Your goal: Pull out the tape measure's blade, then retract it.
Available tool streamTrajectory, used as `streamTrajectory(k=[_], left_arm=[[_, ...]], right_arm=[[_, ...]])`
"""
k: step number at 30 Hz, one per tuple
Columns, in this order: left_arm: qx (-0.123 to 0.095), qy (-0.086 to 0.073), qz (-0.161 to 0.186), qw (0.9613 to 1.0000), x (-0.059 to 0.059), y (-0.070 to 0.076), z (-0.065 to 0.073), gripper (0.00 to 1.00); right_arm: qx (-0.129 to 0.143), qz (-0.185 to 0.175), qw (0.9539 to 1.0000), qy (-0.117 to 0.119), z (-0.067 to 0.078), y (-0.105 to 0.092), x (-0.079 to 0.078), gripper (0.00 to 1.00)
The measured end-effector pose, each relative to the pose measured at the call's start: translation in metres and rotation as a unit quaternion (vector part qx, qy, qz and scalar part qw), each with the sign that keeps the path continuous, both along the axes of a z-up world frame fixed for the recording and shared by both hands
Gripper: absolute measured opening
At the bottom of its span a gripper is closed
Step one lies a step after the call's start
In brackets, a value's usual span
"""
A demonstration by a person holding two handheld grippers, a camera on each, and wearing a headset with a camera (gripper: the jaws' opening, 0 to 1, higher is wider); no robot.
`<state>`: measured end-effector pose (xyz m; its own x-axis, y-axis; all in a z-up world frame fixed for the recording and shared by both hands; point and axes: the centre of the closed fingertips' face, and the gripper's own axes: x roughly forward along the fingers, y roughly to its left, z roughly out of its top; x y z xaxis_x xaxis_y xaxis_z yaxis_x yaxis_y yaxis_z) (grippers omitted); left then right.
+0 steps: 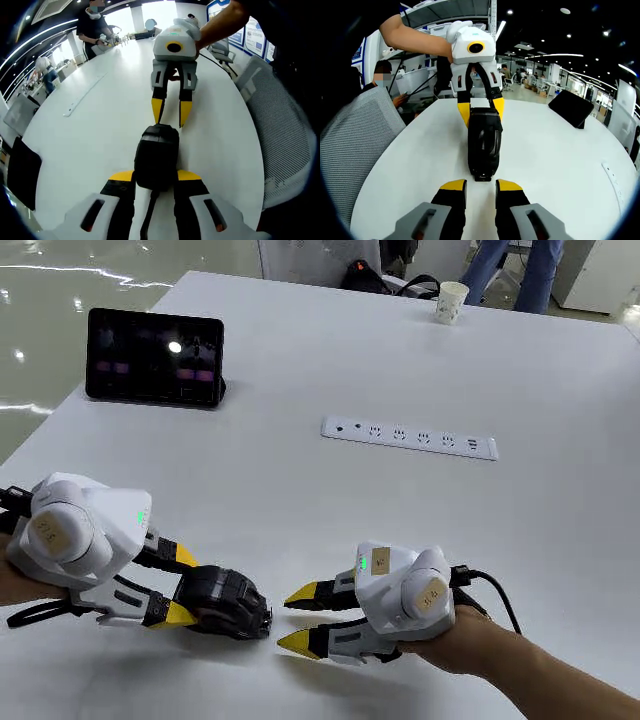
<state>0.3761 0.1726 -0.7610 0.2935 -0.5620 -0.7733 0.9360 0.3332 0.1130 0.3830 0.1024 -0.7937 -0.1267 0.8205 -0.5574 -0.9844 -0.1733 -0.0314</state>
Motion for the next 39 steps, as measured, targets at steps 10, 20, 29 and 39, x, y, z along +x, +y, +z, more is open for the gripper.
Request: streamTrajectory(k=[10,20,29,39], left_arm=[[-0.009,0.004,0.001,1.0000,0.000,0.000,0.000,0.23],[-0.010,0.004,0.004,0.9999,0.000,0.001,-0.001,0.23],[-0.014,0.006,0.009,0.9999,0.000,0.001,-0.001,0.23],[-0.013,0.007,0.010,0.9998,0.000,0.001,-0.002,0.23]], right_arm=[[0.002,0.006,1.0000,0.006,-0.005,0.011,0.000,0.17],[0.000,0.009,0.9999,0.009,-0.010,0.017,-0.001,0.13],[0.003,-0.002,0.9999,0.013,-0.011,0.016,0.001,0.12],[0.004,-0.022,0.9997,0.012,-0.010,0.017,0.001,0.11]])
